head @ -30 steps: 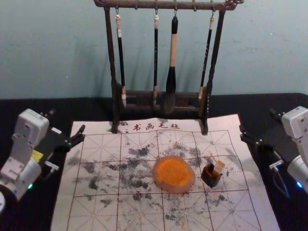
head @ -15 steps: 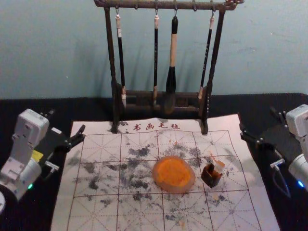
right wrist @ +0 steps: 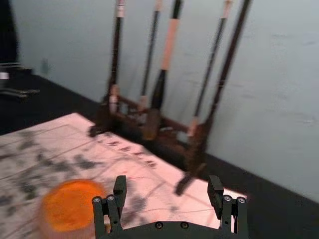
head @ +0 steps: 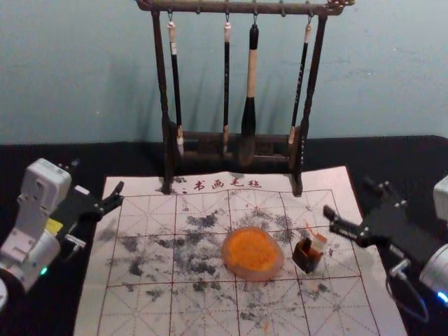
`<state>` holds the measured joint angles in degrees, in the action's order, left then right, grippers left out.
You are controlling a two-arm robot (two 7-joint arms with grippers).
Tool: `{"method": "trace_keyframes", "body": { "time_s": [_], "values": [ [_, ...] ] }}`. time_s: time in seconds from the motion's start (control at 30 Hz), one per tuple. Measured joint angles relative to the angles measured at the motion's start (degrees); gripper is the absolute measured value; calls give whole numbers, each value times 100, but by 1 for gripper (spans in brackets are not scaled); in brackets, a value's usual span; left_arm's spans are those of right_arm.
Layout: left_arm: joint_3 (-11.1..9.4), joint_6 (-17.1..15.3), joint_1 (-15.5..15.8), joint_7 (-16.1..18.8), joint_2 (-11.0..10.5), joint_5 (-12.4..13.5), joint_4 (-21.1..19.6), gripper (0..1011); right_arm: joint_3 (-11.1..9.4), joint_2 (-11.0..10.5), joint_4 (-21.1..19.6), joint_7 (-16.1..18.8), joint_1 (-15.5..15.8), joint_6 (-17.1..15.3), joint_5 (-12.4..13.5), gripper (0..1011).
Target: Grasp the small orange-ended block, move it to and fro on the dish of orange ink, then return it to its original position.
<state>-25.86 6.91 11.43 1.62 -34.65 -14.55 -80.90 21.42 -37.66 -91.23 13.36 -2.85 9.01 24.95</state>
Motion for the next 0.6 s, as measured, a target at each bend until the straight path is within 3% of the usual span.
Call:
{"method": "trace_keyframes", "body": {
  "time_s": [0.3, 0.6],
  "values": [
    [0, 0, 0, 0, 0, 0, 0, 1001, 108, -68, -123, 582, 166, -254, 129, 1002],
    [0, 0, 0, 0, 0, 0, 0, 1001, 138, 16, 34, 890, 120, -640, 230, 1002]
  ]
}}
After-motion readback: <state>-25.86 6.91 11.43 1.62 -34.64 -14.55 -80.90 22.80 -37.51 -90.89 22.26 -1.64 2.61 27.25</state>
